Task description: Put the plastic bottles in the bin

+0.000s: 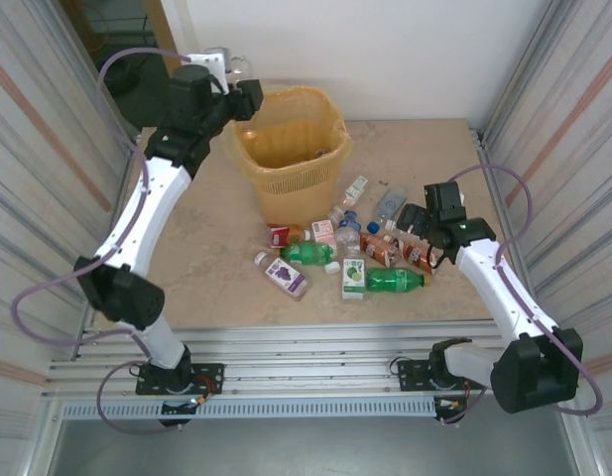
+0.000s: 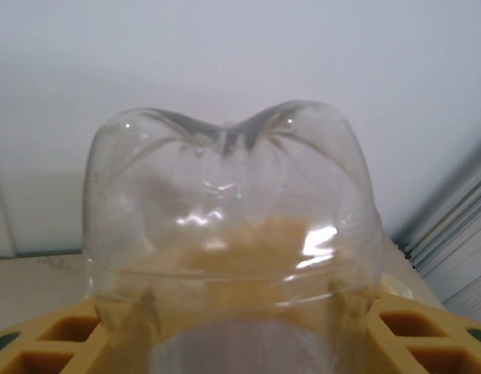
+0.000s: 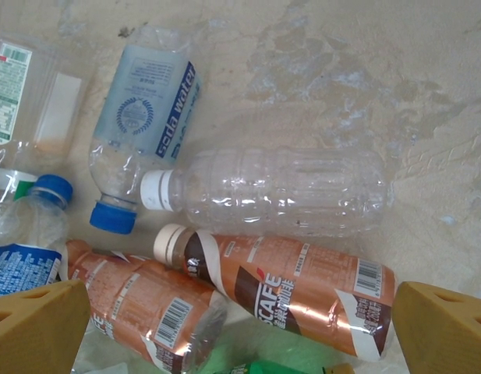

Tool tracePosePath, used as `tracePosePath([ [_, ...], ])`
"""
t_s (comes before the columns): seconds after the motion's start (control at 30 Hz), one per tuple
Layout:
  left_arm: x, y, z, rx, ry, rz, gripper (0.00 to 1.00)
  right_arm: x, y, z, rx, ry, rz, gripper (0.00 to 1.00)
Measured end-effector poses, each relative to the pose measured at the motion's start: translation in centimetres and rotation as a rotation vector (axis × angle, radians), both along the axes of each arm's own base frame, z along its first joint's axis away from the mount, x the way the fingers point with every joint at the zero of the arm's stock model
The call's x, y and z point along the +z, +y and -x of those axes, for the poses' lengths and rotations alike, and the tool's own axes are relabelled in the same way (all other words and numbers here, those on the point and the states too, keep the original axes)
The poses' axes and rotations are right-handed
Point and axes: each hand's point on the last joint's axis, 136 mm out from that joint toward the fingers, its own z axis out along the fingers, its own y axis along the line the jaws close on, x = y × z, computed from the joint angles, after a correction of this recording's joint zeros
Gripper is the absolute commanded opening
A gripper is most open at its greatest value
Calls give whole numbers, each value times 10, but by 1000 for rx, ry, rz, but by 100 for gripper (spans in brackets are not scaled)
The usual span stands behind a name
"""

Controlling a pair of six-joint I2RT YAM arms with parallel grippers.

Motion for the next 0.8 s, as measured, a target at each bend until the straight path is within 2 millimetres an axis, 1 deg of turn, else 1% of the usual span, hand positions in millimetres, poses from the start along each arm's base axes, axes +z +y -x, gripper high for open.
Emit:
tracePosePath([
  [0.1,-10,-11,-17,-27,9,-34,51,2,-7,5,-22,-9,-2,98],
  [0.17,-18,-20,-25,-47,16,-59,51,1,-16,9,-56,-12,-9,98],
  [0.27,-31,-32,-31,-77,31,-99,51,-6,-31,18,-106,-4,-33,98],
  [0.37,-44,-41,-33,-99,47,-135,52,-15,-41,28,-138,14,-66,98],
  [0.43,-53,-45,-33,-111,62,-157,52,-19,-42,34,-143,29,-88,98],
  [0.6,-71,-48,-38,-124,89,-203,55,-27,-36,52,-168,53,-155,98],
  [0.7,-84,-49,-42,-130,106,-231,60,-35,-33,68,-209,58,-213,98],
  [0.8,-95,-50,-45,-135,123,-252,66,-51,-26,84,-253,77,-284,98],
])
